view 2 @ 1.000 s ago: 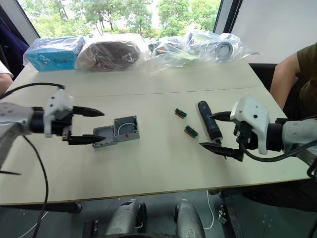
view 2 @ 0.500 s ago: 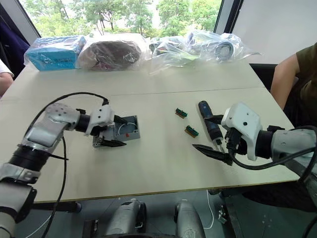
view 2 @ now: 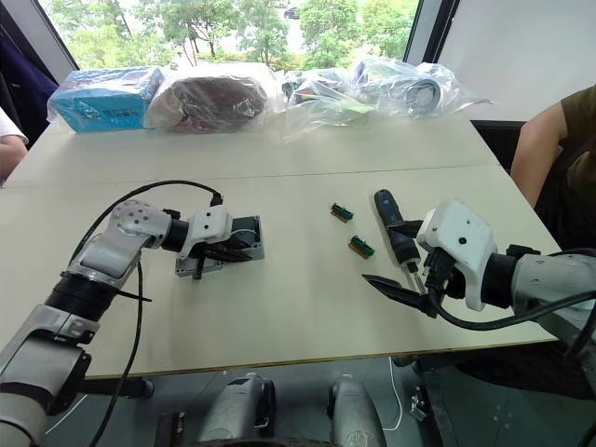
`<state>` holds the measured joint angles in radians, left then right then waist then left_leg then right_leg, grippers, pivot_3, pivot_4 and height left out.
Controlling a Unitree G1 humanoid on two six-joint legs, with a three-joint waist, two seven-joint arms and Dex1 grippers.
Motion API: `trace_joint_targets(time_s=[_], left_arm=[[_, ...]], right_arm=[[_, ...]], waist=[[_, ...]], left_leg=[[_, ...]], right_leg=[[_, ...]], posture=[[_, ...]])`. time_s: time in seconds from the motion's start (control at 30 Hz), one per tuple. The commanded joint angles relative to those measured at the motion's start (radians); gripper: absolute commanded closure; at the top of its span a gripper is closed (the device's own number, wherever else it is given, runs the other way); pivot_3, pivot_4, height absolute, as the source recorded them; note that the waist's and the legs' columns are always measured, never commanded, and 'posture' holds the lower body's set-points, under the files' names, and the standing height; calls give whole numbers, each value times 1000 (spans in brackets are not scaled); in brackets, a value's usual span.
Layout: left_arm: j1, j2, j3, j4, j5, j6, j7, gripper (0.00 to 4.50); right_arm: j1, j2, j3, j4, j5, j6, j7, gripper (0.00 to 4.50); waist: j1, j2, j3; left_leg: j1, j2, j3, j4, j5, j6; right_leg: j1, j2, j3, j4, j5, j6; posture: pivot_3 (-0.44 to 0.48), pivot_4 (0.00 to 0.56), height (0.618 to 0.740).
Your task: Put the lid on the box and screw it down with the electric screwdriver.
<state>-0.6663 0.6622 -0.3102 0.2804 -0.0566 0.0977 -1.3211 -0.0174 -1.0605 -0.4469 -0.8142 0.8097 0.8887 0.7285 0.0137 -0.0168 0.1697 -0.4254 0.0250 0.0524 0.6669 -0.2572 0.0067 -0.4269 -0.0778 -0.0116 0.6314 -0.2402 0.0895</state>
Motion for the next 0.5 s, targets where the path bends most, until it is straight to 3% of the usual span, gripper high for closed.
trace_joint_targets(time_s=[0.03,0.17,0.37,0.5], left_arm=[[-34,-10,-14,-2,4,-28,-36,4446],[-82,-45,-29,47,-14,-95,-108,4446],[-202,-172,-62,210,-30,-236,-243,4446],[-271,-241,-107,355,24,-380,-287,4446]], right_arm=[[-6,1,-38,-27,17,1,-18,0],[-9,-1,-41,-27,28,7,-31,0],[-10,-3,-48,-38,48,21,-55,0],[-1,-7,-66,-49,62,34,-71,0]], waist=[[0,0,0],[2,0,0],[2,0,0],[-2,0,0]], left_leg=[[0,0,0,0,0,0],[0,0,0,0,0,0],[-1,-3,0,1,0,0],[0,-4,-1,1,0,0]], right_leg=[[0,0,0,0,0,0],[1,0,0,0,0,0],[1,0,0,0,-1,-1],[1,0,0,0,0,0]], posture=[[0,150,740],[0,150,740],[0,150,740],[0,150,740]])
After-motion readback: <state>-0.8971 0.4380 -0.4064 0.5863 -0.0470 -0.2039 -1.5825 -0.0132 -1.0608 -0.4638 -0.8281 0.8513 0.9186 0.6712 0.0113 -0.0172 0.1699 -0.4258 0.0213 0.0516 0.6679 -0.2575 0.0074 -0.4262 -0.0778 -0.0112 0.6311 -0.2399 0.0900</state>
